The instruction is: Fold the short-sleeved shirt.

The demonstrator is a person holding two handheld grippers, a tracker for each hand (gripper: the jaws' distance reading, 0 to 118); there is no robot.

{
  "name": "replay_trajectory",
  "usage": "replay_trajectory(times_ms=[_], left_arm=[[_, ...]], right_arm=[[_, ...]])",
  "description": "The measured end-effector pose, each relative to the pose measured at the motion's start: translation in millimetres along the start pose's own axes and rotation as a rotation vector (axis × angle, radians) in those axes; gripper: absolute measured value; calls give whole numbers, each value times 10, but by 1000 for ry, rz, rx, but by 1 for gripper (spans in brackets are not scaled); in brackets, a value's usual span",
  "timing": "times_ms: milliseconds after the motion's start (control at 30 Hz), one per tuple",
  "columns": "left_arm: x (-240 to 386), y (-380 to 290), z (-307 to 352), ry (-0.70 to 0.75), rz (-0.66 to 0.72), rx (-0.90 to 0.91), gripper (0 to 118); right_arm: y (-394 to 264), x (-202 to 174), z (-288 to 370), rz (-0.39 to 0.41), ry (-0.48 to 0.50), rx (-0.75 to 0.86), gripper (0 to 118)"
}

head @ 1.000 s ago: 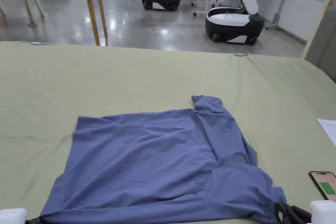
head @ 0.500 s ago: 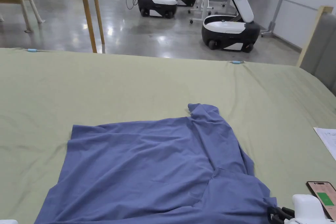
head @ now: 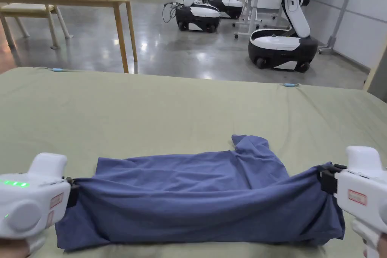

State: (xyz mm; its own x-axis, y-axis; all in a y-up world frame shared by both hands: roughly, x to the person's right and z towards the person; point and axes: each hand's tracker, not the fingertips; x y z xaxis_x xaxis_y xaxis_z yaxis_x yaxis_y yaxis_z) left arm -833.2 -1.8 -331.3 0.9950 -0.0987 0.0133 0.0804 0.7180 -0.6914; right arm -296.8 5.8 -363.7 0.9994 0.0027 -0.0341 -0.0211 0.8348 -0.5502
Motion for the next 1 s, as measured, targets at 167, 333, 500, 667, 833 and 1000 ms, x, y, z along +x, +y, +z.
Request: replay_trajectory(times_ms=[167, 333, 500, 667, 833, 1000], left_arm=[[-51, 24, -739, -36, 81, -182, 0], [36, -134, -514, -3, 64, -76, 106], [224, -536, 360, -20, 44, 103, 113], [389, -1259, 708, -38, 120, 34, 110], [291, -1564, 578, -67, 175, 17, 0], [182, -1309, 261, -31, 147, 3, 0]], right_arm=[[-103, -85, -799, 31, -75, -139, 3], [-255, -63, -641, -58, -50, -78, 112], [-585, -156, 224, -37, 61, 10, 109], [-1154, -361, 787, -29, 139, 1, 92], [-1405, -480, 983, -13, 97, -3, 0], [-1399, -454, 945, -15, 88, -7, 0]])
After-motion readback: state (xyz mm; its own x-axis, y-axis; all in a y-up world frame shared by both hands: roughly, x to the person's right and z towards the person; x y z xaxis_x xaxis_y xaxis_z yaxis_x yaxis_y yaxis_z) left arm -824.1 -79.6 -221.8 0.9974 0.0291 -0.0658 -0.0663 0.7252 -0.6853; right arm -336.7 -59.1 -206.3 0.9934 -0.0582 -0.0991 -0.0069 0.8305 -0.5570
